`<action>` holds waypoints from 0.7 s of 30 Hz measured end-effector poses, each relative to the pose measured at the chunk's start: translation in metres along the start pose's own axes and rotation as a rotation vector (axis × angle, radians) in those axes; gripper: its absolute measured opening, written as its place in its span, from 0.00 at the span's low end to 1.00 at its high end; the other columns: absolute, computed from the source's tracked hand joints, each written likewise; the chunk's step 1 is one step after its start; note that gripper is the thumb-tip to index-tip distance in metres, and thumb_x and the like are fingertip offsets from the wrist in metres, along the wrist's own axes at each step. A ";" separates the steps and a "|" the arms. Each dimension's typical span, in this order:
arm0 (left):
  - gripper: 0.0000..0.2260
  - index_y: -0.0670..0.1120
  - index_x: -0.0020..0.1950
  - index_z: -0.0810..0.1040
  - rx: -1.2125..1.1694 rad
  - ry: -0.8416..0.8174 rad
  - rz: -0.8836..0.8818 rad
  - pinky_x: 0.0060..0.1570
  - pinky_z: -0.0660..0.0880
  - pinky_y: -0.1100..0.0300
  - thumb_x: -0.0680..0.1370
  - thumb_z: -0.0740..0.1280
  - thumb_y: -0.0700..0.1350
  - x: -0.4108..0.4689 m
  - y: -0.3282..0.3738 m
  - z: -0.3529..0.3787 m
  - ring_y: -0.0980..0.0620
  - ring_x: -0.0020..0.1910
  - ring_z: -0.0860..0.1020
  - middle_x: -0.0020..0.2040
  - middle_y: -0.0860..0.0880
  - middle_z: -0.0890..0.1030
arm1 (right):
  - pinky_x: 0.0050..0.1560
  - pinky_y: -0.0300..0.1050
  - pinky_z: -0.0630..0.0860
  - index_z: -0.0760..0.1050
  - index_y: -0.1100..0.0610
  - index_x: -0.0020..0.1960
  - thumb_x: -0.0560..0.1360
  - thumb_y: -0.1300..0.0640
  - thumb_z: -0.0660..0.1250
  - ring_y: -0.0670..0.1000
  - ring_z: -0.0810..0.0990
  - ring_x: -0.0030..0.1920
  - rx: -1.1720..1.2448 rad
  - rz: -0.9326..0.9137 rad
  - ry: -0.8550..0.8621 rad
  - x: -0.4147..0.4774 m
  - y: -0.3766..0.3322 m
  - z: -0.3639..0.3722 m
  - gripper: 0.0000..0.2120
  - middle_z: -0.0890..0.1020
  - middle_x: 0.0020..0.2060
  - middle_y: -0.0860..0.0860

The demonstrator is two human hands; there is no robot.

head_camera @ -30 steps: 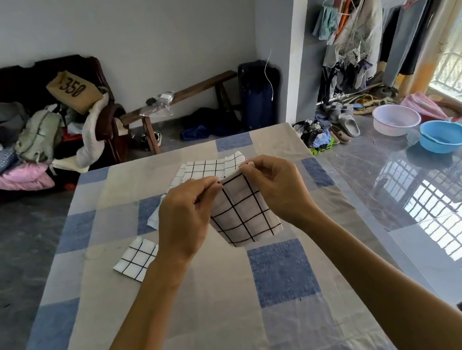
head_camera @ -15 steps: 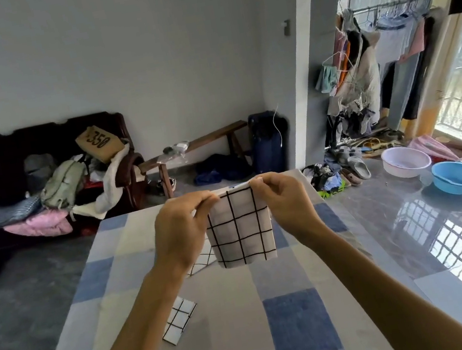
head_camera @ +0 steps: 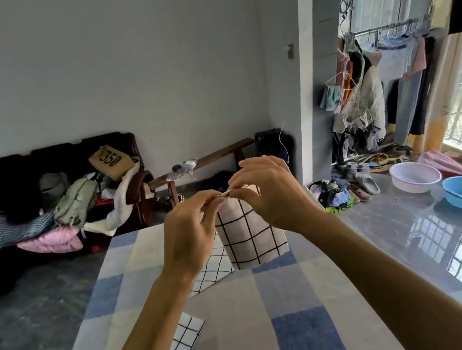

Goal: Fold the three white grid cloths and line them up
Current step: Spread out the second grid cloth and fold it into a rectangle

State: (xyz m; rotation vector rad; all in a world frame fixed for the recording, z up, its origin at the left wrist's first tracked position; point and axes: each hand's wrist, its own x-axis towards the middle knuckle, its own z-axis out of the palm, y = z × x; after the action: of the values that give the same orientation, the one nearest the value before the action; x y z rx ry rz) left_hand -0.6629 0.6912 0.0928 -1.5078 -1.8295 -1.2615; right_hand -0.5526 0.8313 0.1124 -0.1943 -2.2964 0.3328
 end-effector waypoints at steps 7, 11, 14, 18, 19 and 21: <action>0.12 0.42 0.51 0.81 -0.111 0.109 -0.206 0.42 0.77 0.66 0.75 0.66 0.49 -0.019 0.002 0.008 0.55 0.43 0.81 0.44 0.49 0.83 | 0.66 0.51 0.65 0.83 0.50 0.49 0.75 0.51 0.68 0.46 0.76 0.58 0.031 0.070 -0.055 -0.002 -0.002 0.003 0.06 0.84 0.47 0.43; 0.12 0.40 0.51 0.81 -0.063 0.065 -0.143 0.42 0.77 0.68 0.75 0.65 0.47 -0.017 0.001 0.003 0.54 0.41 0.81 0.43 0.47 0.84 | 0.61 0.52 0.71 0.83 0.49 0.48 0.75 0.49 0.68 0.43 0.77 0.51 0.046 0.112 -0.118 0.001 -0.005 0.004 0.07 0.83 0.46 0.42; 0.12 0.41 0.51 0.82 -0.023 0.038 -0.085 0.42 0.80 0.58 0.76 0.65 0.48 -0.014 -0.003 -0.002 0.51 0.42 0.82 0.44 0.46 0.84 | 0.56 0.41 0.73 0.82 0.50 0.52 0.75 0.47 0.67 0.40 0.77 0.50 0.132 0.133 -0.175 0.004 -0.014 0.002 0.10 0.83 0.49 0.43; 0.15 0.39 0.52 0.81 0.015 0.041 -0.031 0.40 0.80 0.58 0.77 0.66 0.50 -0.014 -0.008 -0.001 0.51 0.41 0.82 0.43 0.45 0.84 | 0.56 0.48 0.74 0.81 0.51 0.51 0.77 0.48 0.64 0.45 0.77 0.50 0.052 0.154 -0.187 0.010 -0.020 0.008 0.10 0.83 0.48 0.45; 0.15 0.39 0.53 0.81 0.008 0.053 -0.050 0.40 0.79 0.59 0.77 0.66 0.50 -0.016 -0.008 0.001 0.51 0.42 0.82 0.44 0.45 0.84 | 0.55 0.49 0.74 0.81 0.51 0.51 0.78 0.49 0.63 0.46 0.77 0.49 0.032 0.158 -0.167 0.011 -0.021 0.010 0.10 0.82 0.47 0.45; 0.15 0.38 0.53 0.81 -0.005 0.085 -0.108 0.41 0.77 0.64 0.76 0.65 0.49 -0.020 -0.009 0.005 0.51 0.42 0.82 0.44 0.44 0.84 | 0.54 0.49 0.74 0.80 0.53 0.51 0.79 0.51 0.63 0.47 0.77 0.48 0.051 0.165 -0.101 0.011 -0.023 0.014 0.09 0.82 0.46 0.46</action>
State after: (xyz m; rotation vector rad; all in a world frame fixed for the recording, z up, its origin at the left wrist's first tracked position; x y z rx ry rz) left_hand -0.6645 0.6853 0.0708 -1.3524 -1.8755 -1.3593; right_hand -0.5710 0.8099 0.1179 -0.3494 -2.3737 0.4951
